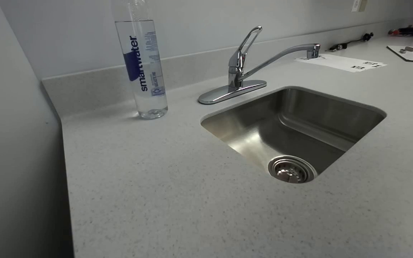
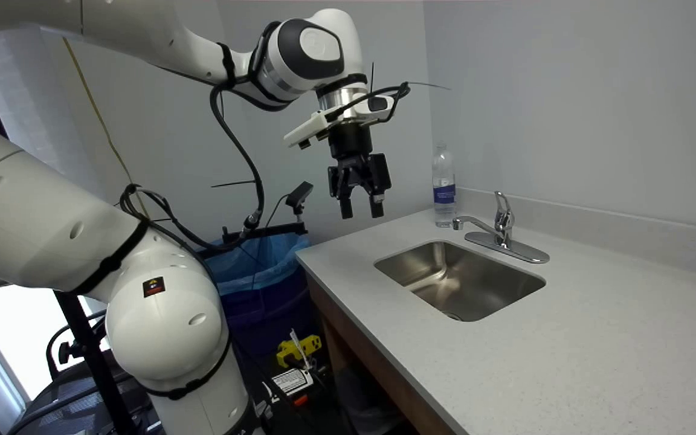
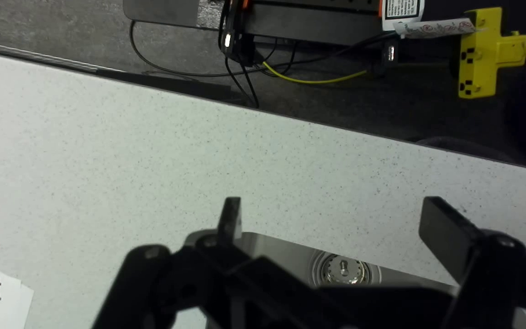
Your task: Turn the tap nozzle to the left then move the tap handle up and down
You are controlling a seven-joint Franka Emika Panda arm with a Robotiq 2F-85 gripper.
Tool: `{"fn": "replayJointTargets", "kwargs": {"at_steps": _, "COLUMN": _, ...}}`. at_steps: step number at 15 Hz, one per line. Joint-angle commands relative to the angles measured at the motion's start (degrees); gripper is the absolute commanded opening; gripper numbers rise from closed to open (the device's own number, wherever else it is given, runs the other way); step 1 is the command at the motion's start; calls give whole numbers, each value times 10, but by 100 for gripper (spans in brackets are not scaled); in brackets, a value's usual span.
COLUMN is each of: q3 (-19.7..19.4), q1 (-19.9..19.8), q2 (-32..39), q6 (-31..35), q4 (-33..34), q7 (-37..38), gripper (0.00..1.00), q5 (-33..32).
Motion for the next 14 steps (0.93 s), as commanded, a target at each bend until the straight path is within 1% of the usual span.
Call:
{"fn": "replayJointTargets", "kwargs": {"at_steps": 1, "q3": -9, "q1": 11, "q2": 2, "q6": -2, "q4": 1, "q7": 5, "gripper": 100, "q5": -5}}
{"fn": "replayJointTargets", "kwargs": {"at_steps": 9, "q3": -9, "q1": 11, "q2": 2, "q6": -2, "q4": 1, "q7": 5, "gripper": 100, "q5": -5}}
{"fn": "replayJointTargets", "kwargs": {"at_steps": 10, "q3": -8, "q1": 8, "q2": 10, "q6": 4, "q4": 8, "q7": 3, "gripper": 100, "q5": -14}}
{"fn": "replayJointTargets", "kwargs": {"at_steps": 14, "q3": -22, "q1": 4, "q2": 32, "q6": 3, "q4": 32, "q7": -15, "gripper": 100, "q5": -14}}
